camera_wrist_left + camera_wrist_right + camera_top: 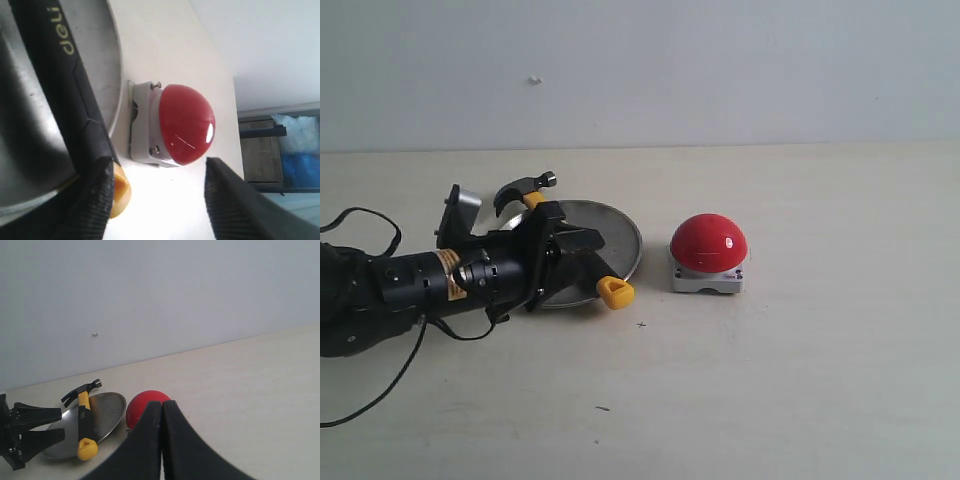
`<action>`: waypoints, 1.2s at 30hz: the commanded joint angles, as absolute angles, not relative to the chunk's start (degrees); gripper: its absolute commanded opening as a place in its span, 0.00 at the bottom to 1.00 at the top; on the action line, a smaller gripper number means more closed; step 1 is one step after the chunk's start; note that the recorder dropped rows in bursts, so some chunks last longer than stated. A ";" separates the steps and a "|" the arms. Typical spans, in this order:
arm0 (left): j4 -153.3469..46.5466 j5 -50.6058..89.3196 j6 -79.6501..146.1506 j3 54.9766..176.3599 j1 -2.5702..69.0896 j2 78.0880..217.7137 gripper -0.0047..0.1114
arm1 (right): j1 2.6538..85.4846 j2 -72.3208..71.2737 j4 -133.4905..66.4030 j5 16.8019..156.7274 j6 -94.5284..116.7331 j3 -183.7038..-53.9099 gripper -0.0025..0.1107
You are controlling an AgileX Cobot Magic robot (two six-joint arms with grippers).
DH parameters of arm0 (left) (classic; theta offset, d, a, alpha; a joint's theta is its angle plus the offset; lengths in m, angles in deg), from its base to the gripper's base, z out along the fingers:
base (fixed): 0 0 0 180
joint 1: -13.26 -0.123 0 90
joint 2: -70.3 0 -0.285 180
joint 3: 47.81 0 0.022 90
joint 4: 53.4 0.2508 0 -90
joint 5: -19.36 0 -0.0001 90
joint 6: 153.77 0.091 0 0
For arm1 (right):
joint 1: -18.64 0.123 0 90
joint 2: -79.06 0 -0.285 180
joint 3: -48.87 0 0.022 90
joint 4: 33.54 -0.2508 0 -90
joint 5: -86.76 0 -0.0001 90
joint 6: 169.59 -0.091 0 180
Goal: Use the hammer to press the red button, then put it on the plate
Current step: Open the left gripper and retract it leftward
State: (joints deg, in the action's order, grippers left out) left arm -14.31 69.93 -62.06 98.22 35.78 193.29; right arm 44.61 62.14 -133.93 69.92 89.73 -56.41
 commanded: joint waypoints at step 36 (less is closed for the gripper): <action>-35.66 50.98 -20.66 58.50 31.52 119.12 0.04 | 44.63 62.45 -133.49 70.12 89.80 -56.11 0.02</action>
State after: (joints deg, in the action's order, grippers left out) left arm -33.94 49.77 -21.49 62.03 31.65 125.57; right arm 44.61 62.14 -133.93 69.92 89.73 -56.41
